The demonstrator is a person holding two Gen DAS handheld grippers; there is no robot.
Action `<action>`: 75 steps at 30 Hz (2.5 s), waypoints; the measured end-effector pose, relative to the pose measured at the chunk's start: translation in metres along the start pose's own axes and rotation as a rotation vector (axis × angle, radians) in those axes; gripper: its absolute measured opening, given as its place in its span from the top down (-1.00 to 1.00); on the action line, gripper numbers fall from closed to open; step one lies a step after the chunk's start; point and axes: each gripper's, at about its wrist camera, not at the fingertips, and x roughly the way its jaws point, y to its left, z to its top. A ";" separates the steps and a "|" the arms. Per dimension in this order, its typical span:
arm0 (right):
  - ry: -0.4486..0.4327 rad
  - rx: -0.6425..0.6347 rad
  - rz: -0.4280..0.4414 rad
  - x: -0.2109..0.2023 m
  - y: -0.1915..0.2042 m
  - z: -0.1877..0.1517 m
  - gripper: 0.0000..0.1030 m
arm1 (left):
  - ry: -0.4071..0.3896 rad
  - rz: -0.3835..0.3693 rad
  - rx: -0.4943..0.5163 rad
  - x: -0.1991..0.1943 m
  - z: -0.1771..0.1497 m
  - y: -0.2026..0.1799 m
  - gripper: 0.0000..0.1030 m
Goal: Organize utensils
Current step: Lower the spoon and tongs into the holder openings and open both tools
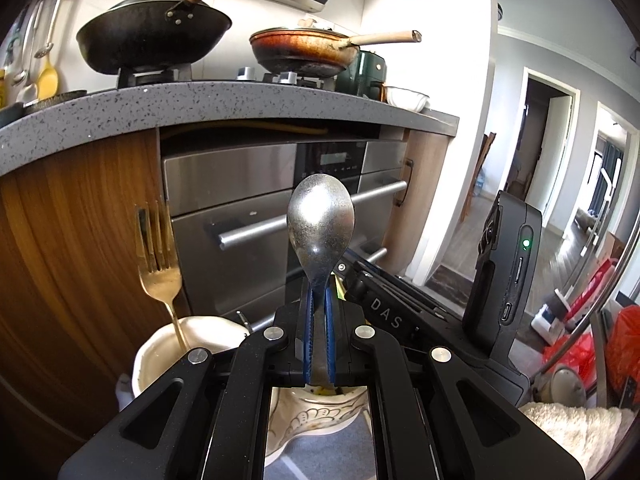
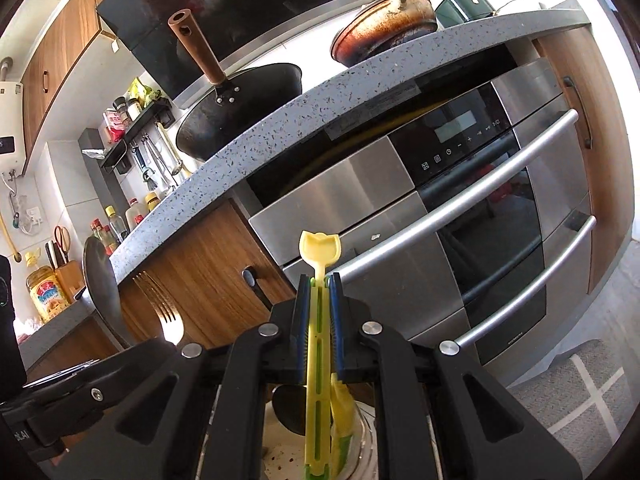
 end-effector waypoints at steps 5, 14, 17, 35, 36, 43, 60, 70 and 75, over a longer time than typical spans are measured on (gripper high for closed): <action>-0.009 -0.017 0.002 -0.005 0.001 -0.002 0.81 | 0.005 -0.005 0.000 0.000 -0.002 0.000 0.88; -0.022 -0.006 0.001 -0.007 0.001 -0.001 0.81 | 0.018 -0.002 -0.008 0.004 -0.008 0.001 0.88; -0.028 0.011 -0.001 -0.005 0.000 0.000 0.81 | 0.017 -0.003 -0.006 0.005 -0.007 0.000 0.88; 0.018 -0.053 -0.009 -0.018 0.005 -0.007 0.80 | 0.034 -0.002 -0.004 0.012 -0.010 0.002 0.88; 0.023 -0.063 -0.005 -0.023 0.006 -0.008 0.80 | 0.037 -0.001 -0.004 0.013 -0.011 0.002 0.88; 0.060 -0.083 0.015 -0.052 0.001 -0.013 0.80 | 0.076 -0.004 -0.015 0.021 -0.016 0.003 0.88; 0.099 -0.142 0.056 -0.064 0.009 -0.014 0.77 | 0.092 0.008 -0.005 0.027 -0.017 -0.004 0.60; 0.081 -0.095 0.075 -0.075 0.003 -0.001 0.37 | 0.079 -0.007 -0.061 0.020 -0.014 0.006 0.41; 0.069 -0.085 0.069 -0.086 0.005 0.005 0.28 | 0.063 -0.007 -0.066 0.008 -0.012 0.002 0.36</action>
